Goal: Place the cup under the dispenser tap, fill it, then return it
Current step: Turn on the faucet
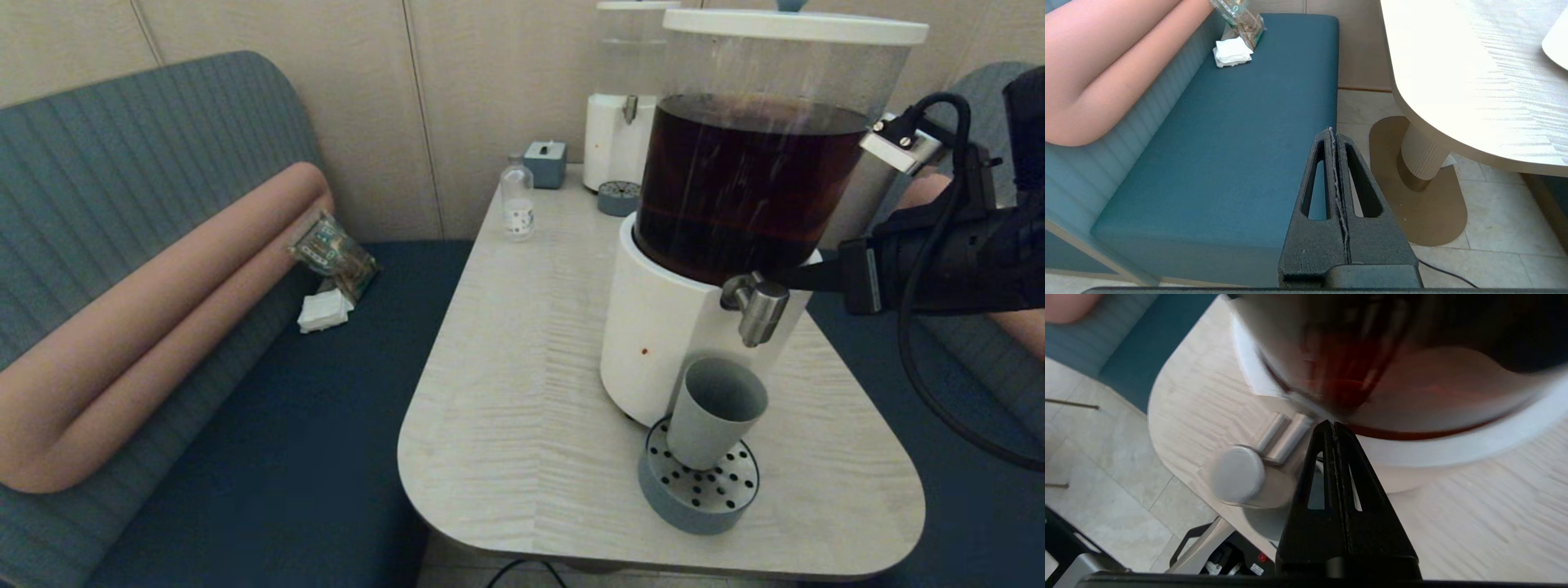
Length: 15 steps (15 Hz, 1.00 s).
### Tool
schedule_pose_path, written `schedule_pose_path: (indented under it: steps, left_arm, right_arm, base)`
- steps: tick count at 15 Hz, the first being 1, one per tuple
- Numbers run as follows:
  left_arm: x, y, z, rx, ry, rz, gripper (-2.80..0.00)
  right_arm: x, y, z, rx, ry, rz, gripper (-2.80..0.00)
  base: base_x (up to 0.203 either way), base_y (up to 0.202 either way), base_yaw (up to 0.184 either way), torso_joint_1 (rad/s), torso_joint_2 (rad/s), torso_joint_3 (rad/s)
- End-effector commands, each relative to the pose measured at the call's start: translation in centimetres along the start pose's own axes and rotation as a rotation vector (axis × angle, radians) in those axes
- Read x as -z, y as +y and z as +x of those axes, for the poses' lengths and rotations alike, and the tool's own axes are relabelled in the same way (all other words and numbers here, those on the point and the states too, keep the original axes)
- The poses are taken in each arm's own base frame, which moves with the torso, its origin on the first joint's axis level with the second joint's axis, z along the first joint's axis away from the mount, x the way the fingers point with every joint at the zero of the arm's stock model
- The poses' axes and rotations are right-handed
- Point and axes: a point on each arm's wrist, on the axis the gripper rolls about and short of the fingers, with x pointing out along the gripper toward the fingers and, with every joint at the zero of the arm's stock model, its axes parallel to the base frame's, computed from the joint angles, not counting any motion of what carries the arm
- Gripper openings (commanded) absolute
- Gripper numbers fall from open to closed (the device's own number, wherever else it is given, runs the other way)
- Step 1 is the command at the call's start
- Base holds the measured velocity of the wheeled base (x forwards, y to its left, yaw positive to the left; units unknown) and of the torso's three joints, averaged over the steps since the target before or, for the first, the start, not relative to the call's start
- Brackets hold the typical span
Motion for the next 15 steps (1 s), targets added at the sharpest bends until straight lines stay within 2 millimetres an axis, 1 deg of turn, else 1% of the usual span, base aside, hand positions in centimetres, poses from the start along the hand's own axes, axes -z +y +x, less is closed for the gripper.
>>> schedule_pose_path:
  steps: [1, 15]
  left_arm:
    - [0.0, 0.0, 0.0, 0.000, -0.001, -0.001, -2.80]
    - [0.0, 0.0, 0.0, 0.000, -0.001, -0.001, -2.80]
  right_arm:
    - [0.0, 0.1, 0.1, -0.007, 0.003, -0.002, -2.80]
    - [-0.5, 1.4, 1.4, -0.098, -0.009, -0.038, -2.80]
  base:
    - [0.000, 0.000, 0.000, 0.000, 0.00, 0.000]
    - [0.000, 0.000, 0.000, 0.000, 0.00, 0.000]
